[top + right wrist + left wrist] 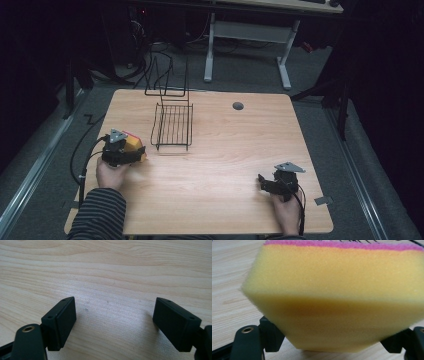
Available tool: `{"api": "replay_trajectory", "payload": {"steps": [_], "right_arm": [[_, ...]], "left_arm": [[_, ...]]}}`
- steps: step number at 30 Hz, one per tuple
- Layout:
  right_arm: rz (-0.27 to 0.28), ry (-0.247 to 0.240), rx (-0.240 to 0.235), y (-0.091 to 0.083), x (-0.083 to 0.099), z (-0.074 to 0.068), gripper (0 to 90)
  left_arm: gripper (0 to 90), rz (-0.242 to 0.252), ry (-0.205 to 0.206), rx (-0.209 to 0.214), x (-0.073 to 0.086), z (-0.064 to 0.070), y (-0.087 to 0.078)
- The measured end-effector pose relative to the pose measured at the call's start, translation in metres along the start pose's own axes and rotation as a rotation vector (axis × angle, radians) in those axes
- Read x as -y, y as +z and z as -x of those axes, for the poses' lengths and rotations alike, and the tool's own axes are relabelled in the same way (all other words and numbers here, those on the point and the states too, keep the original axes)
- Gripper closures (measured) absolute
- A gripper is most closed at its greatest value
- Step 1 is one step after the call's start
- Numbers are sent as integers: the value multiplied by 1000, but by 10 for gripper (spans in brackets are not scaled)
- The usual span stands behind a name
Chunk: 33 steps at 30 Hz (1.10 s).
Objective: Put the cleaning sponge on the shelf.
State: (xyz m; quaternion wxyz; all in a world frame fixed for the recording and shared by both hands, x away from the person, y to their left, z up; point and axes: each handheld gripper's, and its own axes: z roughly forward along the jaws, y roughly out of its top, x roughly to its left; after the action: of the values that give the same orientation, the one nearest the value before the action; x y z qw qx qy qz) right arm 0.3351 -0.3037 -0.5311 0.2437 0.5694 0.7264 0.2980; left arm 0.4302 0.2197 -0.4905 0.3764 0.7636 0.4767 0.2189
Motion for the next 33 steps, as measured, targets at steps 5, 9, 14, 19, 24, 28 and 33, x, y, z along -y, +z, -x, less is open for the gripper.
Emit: {"api": "replay_trajectory", "payload": {"steps": [5,9,14,19,24,28,33], "right_arm": [[0,0,0,0,0,0,190],[0,0,0,0,0,0,190],[0,-1,1,0,0,0,190],[0,0,1,0,0,0,190],[0,-1,1,0,0,0,190],[0,-1,1,0,0,0,190],[1,-1,1,0,0,0,190]], "left_arm": [[229,11,7,14,-2,4,-9],[229,22,-3,27,-3,4,-15],[230,31,-4,40,-5,6,-23],[229,41,12,48,-9,10,-30],[229,56,39,62,-16,16,-37],[229,70,51,70,-22,21,-40],[230,81,61,77,-28,24,-41]]}}
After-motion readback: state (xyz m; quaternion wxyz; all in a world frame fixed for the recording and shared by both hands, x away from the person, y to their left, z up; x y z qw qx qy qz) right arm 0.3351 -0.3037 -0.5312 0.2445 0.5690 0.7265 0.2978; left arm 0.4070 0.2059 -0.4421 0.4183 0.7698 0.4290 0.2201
